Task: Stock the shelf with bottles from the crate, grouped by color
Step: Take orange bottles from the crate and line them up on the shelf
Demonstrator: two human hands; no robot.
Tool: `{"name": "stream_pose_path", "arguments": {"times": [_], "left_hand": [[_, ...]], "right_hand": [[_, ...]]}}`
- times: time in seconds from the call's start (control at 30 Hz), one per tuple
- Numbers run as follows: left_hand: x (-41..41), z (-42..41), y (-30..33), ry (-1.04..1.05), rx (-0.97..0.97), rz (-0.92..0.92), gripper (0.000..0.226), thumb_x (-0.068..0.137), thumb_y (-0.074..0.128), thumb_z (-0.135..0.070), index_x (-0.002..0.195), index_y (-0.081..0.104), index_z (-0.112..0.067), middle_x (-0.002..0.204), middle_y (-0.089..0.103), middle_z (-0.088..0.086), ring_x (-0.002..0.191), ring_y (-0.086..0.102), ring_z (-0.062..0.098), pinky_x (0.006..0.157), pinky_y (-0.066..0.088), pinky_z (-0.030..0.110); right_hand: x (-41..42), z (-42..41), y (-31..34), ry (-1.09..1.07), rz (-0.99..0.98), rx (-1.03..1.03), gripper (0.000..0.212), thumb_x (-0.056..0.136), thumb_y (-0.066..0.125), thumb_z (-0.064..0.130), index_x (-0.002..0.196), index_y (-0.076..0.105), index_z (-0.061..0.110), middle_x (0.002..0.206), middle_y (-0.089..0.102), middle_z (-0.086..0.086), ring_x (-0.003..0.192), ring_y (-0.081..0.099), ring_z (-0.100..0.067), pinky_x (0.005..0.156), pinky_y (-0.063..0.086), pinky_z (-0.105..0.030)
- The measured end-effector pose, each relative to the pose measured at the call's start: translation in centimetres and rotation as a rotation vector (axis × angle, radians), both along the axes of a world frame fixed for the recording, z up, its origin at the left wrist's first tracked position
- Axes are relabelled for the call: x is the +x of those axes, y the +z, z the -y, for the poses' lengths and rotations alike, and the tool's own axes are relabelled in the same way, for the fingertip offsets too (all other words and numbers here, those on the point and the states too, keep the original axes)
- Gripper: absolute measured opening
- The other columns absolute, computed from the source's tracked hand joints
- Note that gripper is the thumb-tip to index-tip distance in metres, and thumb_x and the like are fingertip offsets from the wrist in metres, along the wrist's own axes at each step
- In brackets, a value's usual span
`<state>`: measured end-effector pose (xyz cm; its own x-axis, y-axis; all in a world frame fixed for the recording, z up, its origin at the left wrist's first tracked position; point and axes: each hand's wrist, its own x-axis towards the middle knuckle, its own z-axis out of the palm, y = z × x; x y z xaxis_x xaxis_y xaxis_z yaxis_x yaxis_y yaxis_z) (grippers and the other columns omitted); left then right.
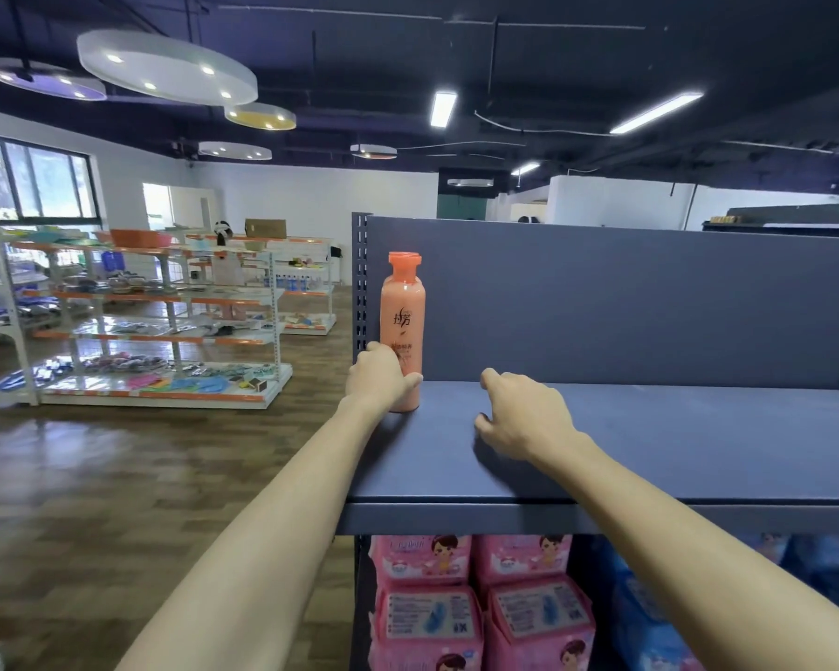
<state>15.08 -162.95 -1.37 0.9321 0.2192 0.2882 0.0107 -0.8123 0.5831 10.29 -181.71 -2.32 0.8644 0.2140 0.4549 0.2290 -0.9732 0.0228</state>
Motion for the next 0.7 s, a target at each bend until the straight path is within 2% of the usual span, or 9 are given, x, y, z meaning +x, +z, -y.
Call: {"name": "stream_pose_path", "arguments": {"times": [0.17,0.33,0.47,0.6,0.7], "left_hand": [[-2.2,0.1,-0.6,0.045,0.113,0.013,0.067,0.077,0.074,-0.044,0.12,0.046,-0.002,0.122,0.058,0.016,0.11,0.059,0.036,0.083,0.048,0.038],[-5.0,0.8,0.7,0.096,0.309,-0.001,0.065,0.077,0.073,-0.047,0.12,0.043,-0.009,0.12,0.058,0.013,0.108,0.06,0.034,0.08,0.046,0.037],[-6.8,2.0,1.5,0.099,0.435,0.025,0.06,0.078,0.07,-0.051,0.118,0.046,-0.013,0.115,0.06,0.009,0.102,0.061,0.031,0.074,0.044,0.035],[-8.3,3.3,2.3,0.102,0.492,0.042,0.053,0.078,0.067,-0.049,0.113,0.048,-0.015,0.111,0.061,0.008,0.097,0.061,0.029,0.073,0.047,0.035],[-9.4,4.4,2.7,0.105,0.52,0.039,0.05,0.077,0.067,-0.049,0.11,0.05,-0.016,0.106,0.061,0.006,0.092,0.06,0.028,0.069,0.043,0.032]], "right_hand": [[-1.6,1.1,1.3,-0.016,-0.01,-0.009,0.022,0.09,0.05,0.026,0.107,0.047,0.013,0.09,0.054,0.0,0.079,0.05,-0.025,0.063,0.034,-0.032],[-3.2,1.9,2.4,0.003,-0.014,-0.013,0.017,0.09,0.049,0.026,0.099,0.042,0.014,0.087,0.05,0.0,0.077,0.05,-0.026,0.063,0.034,-0.031],[-4.4,3.1,3.4,0.019,-0.018,-0.002,0.018,0.091,0.049,0.027,0.101,0.042,0.014,0.092,0.053,0.0,0.078,0.05,-0.026,0.064,0.034,-0.032],[-5.6,4.8,4.3,0.033,-0.012,0.005,0.018,0.091,0.049,0.026,0.103,0.044,0.014,0.09,0.051,0.0,0.077,0.051,-0.026,0.063,0.035,-0.031],[-6.2,6.0,4.6,0.034,0.0,0.003,0.017,0.091,0.049,0.025,0.103,0.044,0.013,0.088,0.052,-0.001,0.073,0.05,-0.025,0.061,0.033,-0.031]]}}
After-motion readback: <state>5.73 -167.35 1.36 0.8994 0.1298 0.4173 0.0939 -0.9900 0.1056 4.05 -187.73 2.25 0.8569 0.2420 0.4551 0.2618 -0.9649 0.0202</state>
